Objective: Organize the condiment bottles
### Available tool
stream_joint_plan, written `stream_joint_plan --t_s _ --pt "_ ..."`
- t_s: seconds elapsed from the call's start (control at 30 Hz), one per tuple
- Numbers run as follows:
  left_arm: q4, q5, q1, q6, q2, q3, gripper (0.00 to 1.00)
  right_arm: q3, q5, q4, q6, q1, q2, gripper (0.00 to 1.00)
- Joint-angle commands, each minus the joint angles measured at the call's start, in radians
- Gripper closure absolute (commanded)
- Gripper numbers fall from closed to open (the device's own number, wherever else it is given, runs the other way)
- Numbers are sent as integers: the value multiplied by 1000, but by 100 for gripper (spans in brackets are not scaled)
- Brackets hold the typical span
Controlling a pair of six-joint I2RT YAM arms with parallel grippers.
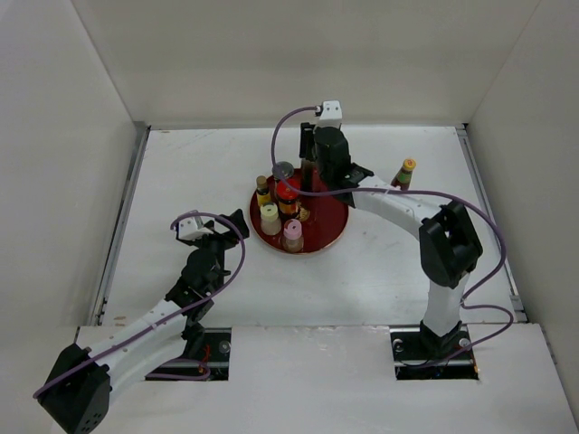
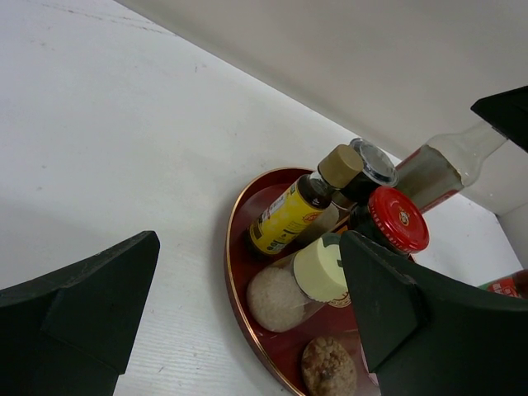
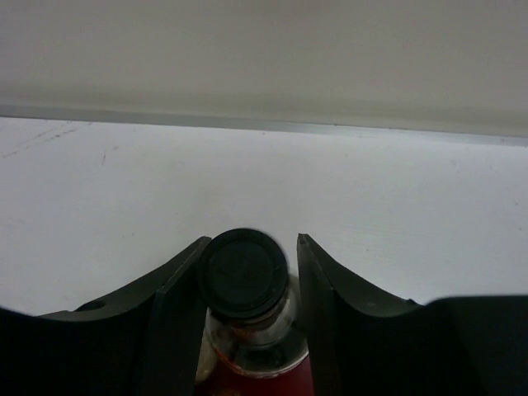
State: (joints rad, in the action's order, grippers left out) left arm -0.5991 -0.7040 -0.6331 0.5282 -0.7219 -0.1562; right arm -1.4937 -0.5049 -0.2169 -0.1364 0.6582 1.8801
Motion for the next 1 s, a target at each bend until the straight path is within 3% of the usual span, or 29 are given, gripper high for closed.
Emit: stream_joint_plan --t_s 0.0,0.2,0.37,0.47,0.6,0.73,0.97 --pt "-41 12 6 9 13 0 8 13 -18 -142 -28 19 -18 42" --pt "-39 15 5 9 9 -3 8 49 -9 -121 -75 22 -93 25" --pt "-39 17 5 10 9 -3 8 162 -3 -108 -106 22 -286 8" --pt "-39 17 5 10 10 -3 8 295 -21 -101 -147 -24 -441 6" --pt "-36 17 8 10 10 -6 8 485 -116 -33 -204 -181 -607 6" --pt "-37 17 6 13 1 -6 8 535 -176 117 -247 -340 -595 5" --pt "-44 21 0 18 -19 -11 8 461 -86 149 -216 -424 -435 3"
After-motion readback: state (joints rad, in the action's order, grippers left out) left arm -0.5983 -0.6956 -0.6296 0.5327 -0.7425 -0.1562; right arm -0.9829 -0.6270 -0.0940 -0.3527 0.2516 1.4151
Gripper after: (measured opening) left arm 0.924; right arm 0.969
